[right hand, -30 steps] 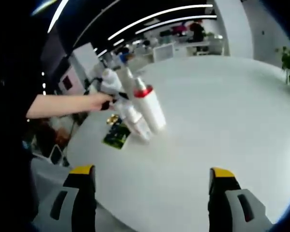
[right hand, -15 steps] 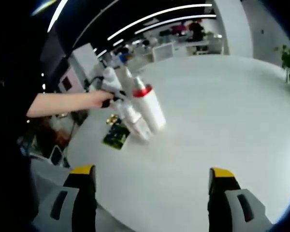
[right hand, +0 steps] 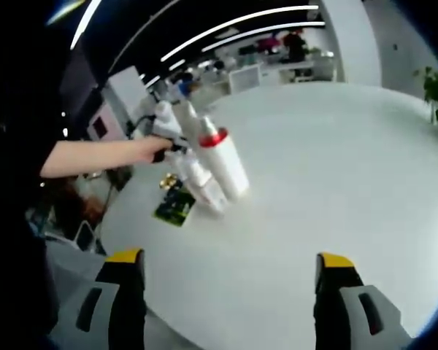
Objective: Arrange the skincare products in the storage area until every visible bottle or jar stands upright without overlapping.
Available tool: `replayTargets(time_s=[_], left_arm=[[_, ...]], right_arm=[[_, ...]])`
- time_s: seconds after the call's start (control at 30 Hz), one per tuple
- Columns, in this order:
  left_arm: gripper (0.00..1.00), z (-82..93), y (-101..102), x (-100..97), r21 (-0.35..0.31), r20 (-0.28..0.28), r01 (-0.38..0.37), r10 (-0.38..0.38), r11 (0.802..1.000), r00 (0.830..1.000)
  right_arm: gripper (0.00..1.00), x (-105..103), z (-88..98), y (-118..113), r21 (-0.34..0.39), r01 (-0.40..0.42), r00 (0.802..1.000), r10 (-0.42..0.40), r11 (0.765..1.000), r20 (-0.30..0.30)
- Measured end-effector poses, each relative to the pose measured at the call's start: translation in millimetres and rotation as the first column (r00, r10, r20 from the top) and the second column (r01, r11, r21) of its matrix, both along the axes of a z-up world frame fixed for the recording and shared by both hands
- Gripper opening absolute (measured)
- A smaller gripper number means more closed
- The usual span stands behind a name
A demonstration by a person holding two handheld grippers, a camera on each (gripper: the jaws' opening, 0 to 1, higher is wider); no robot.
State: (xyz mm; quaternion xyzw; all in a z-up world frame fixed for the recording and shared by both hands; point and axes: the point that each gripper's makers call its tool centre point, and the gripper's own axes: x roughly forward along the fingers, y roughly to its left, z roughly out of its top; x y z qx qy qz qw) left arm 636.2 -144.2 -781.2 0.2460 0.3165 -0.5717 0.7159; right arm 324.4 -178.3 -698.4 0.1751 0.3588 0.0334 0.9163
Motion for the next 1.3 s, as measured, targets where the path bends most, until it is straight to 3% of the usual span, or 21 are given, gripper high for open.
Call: replayTargets(time_s=[0.03, 0.07, 0.13, 0.17, 0.3, 0.47, 0.6, 0.83, 1.17, 1.3], left_arm=[[0.33, 0.4, -1, -3.5, -0.001, -0.013, 0.001, -0.001, 1.000, 1.000], [0.41, 0.1, -2, -9.3, 0.000, -0.034, 0.011, -0.011, 1.000, 0.999], [0.42, -1.2, -2, -20.7, 0.009, -0.035, 0.050, -0.050, 0.999, 0.998], [0.42, -2.5, 1, -23.6, 0.037, -0.003, 0.074, -0.074, 0.997, 0.997], [0.44, -4.2, -3, -26.4, 0.047, 0.030, 0.098, -0.099, 0.994, 0.995], [0.42, -3.8, -5, -24.9, 0.044, 0.031, 0.095, -0.097, 0.994, 0.995], [0.33, -2.7, -2, -20.9, 0.041, 0.029, 0.071, -0.072, 0.997, 0.997], [0.18, -0.4, -1, -24.1, 0.041, 0.064, 0.110, -0.113, 0.993, 0.992], [0.08, 0.3, -1, -16.9, 0.045, 0.104, 0.128, -0.132, 0.991, 0.986], [0.04, 0.4, -1, -16.0, 0.031, 0.094, 0.119, -0.122, 0.992, 0.988]], right_arm=[[0.98, 0, 0.2, 0, 0.000, 0.000, 1.000, 0.000, 1.000, 0.001], [0.98, 1, 0.4, 0, -0.001, -0.001, 1.000, 0.001, 1.000, 0.002], [0.98, 1, 0.1, 0, 0.000, -0.001, 1.000, 0.001, 1.000, 0.002], [0.98, 1, -0.1, 0, 0.001, -0.002, 1.000, 0.002, 1.000, 0.003], [0.98, 2, -0.2, 2, 0.001, -0.006, 1.000, 0.006, 1.000, 0.002], [0.98, 0, -1.1, 1, 0.003, -0.003, 1.000, 0.003, 1.000, -0.002], [0.98, -2, -2.6, 0, 0.006, 0.005, 1.000, -0.005, 1.000, -0.005], [0.98, 4, -4.5, 3, 0.011, -0.006, 1.000, 0.006, 1.000, -0.002], [0.98, 5, -3.9, 4, 0.009, -0.007, 1.000, 0.007, 1.000, -0.006], [0.98, 5, -2.9, 5, 0.008, -0.006, 1.000, 0.006, 1.000, -0.002]])
